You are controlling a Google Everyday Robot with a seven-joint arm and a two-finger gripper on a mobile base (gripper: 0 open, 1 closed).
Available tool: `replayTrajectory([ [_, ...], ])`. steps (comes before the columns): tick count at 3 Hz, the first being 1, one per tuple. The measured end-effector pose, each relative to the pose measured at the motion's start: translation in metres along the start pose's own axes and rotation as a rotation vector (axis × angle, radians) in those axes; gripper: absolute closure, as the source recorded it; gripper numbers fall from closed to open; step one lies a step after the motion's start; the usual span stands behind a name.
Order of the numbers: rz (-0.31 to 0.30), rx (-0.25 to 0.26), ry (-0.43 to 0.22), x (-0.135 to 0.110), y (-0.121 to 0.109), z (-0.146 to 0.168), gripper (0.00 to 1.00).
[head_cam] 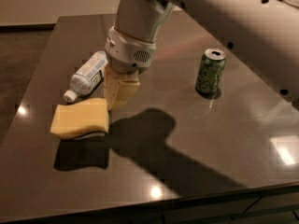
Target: Pick sponge
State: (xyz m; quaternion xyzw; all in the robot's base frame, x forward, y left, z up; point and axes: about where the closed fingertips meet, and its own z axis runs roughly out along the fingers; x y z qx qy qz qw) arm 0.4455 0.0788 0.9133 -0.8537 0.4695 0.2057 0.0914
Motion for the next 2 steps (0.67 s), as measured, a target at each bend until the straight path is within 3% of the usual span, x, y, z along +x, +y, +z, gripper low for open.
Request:
replayTrajectory([
  [1, 0.010, 0.071, -0.053, 0.0044, -0.0171, -0.0266, 1.00],
  [2, 0.008, 0.097, -0.060, 0.0010, -0.0239, -0.0269, 1.00],
])
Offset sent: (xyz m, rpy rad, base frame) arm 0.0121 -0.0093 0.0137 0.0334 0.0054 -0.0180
